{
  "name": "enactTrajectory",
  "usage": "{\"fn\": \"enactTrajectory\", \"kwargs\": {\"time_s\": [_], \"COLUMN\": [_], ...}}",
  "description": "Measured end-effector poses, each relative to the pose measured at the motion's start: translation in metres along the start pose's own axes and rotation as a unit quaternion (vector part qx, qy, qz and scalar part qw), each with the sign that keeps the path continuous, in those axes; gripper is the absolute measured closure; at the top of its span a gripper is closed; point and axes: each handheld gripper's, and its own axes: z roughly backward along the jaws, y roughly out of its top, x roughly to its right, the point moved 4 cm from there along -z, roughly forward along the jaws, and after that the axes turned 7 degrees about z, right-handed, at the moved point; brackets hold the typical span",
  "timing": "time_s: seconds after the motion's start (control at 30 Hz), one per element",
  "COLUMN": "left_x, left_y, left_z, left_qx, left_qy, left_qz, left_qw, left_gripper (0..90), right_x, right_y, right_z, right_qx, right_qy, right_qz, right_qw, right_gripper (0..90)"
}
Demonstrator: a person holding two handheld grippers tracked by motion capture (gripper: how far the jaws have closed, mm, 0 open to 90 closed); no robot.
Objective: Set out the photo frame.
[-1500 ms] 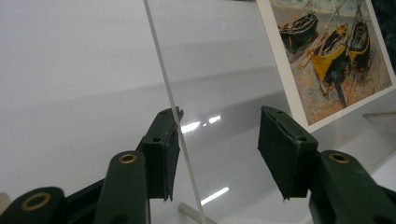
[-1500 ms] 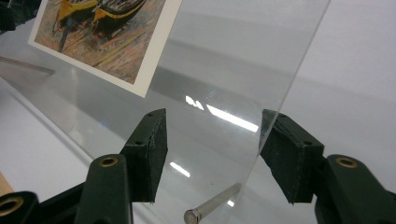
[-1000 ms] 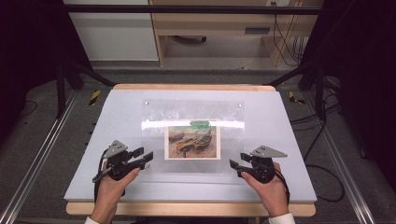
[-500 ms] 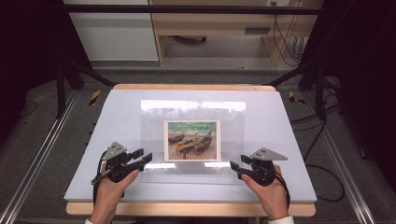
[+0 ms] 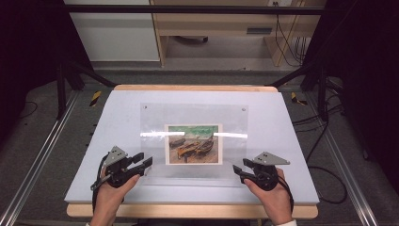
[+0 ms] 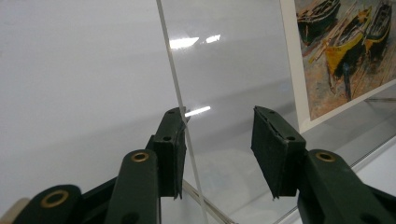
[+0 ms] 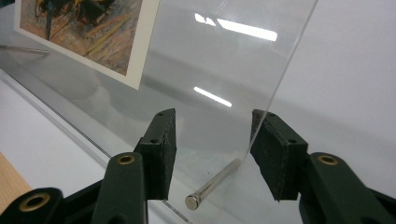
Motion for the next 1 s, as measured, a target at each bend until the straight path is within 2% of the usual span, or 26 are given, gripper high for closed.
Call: {"fn": "enactTrajectory", "kwargs": {"time_s": [1.0], "left_x": [0.0061], "left_y": [-0.0072], "left_z": [0.0083], "left_qx": [-0.004], "left_qy": [0.013], "left_qz": [-0.011], "left_qw": [0.9998], "left_gripper": [58.1], "right_x": [-0.0069], "right_y": [-0.0074], "right_z": [0.0063], "right_qx": [-0.005], "right_qy": [-0.011], "right_qz": [0.018], "right_qw": [0.9998], "right_gripper": [56.7]}}
